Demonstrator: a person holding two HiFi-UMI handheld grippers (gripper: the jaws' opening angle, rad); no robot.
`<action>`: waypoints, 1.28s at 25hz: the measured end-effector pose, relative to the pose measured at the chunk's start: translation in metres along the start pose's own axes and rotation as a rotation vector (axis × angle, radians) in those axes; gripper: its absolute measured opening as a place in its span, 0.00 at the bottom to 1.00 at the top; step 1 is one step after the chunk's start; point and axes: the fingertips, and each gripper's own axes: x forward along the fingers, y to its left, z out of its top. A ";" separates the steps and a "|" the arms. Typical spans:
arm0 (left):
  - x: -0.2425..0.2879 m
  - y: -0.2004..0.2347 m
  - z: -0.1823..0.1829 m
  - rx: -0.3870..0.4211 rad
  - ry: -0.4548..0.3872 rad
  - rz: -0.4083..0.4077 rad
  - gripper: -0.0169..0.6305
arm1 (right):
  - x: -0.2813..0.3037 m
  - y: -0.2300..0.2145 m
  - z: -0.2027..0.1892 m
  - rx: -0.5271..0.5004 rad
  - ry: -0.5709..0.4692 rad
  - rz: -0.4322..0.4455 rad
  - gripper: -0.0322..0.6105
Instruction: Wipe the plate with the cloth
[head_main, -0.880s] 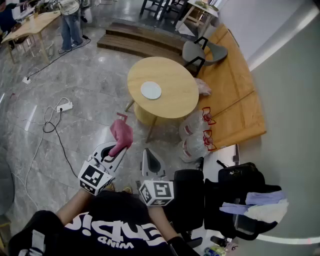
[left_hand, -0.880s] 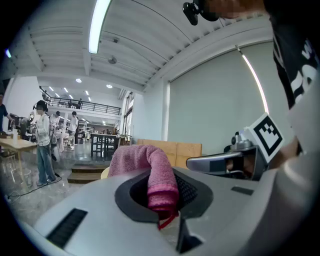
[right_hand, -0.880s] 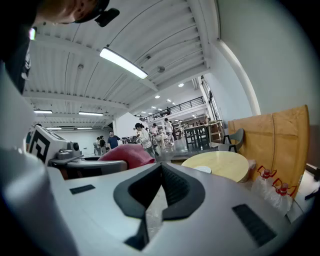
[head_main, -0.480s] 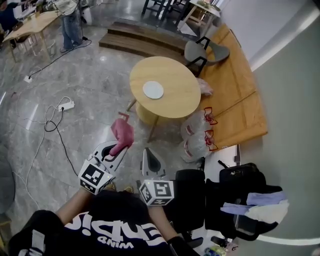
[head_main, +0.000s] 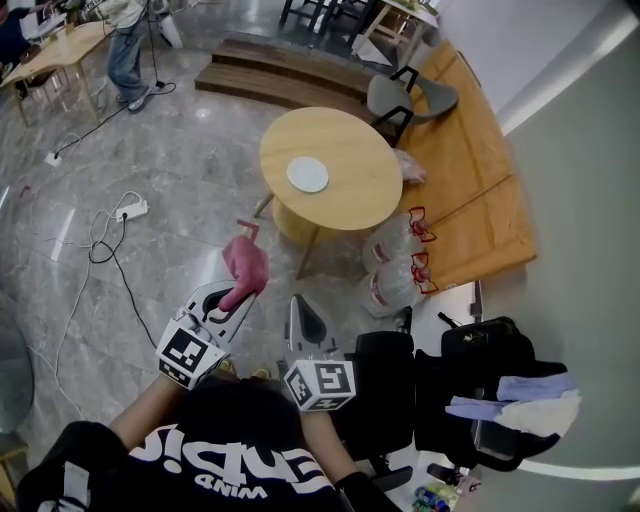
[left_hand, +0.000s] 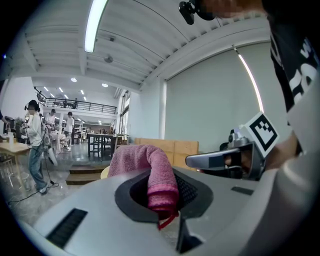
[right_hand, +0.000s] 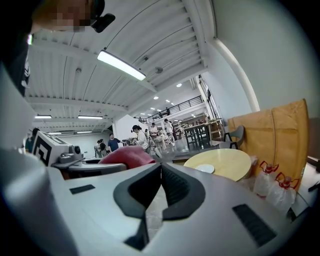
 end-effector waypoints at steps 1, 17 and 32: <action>-0.001 0.002 -0.001 0.000 0.005 -0.002 0.10 | 0.000 0.001 -0.001 0.000 0.001 -0.004 0.08; -0.011 0.027 -0.024 0.019 -0.008 -0.052 0.10 | 0.007 0.005 -0.014 0.008 0.000 -0.074 0.08; 0.038 0.046 -0.019 -0.027 0.022 -0.062 0.10 | 0.044 -0.037 -0.010 0.001 0.017 -0.088 0.08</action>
